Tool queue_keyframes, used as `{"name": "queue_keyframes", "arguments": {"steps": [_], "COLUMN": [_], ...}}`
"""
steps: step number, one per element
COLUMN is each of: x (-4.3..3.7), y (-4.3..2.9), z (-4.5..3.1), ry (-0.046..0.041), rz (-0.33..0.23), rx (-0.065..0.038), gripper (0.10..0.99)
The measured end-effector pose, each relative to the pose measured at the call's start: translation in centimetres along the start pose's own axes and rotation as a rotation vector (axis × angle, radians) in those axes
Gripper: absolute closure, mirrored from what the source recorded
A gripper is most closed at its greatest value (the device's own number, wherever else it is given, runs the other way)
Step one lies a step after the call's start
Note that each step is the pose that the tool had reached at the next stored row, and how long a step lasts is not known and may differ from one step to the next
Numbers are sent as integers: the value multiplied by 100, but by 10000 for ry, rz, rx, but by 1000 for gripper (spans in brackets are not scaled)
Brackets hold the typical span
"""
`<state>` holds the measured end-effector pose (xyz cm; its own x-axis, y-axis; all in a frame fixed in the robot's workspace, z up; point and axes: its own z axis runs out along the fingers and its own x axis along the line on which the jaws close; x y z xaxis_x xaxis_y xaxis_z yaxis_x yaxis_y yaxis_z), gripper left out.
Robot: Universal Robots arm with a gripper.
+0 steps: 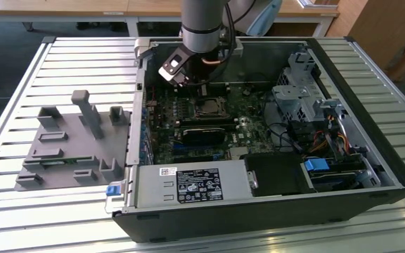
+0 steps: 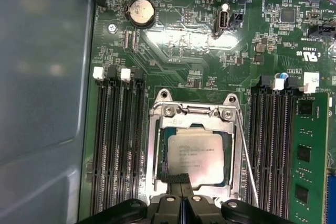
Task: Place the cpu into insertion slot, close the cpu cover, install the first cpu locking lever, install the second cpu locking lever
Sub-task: 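Close the cpu cover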
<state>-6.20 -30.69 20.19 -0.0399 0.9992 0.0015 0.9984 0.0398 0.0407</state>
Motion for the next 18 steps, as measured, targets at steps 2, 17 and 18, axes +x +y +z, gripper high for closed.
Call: {"name": "queue_keyframes", "arguments": {"steps": [2, 17, 18], "x": [-12, -21, -21], "y": [-1, 142, 143], "z": [7, -18, -32], "ry": [-1, 4, 3], "rz": [0, 2, 1], "rx": [2, -3, -2], "gripper": [980, 980, 980]}}
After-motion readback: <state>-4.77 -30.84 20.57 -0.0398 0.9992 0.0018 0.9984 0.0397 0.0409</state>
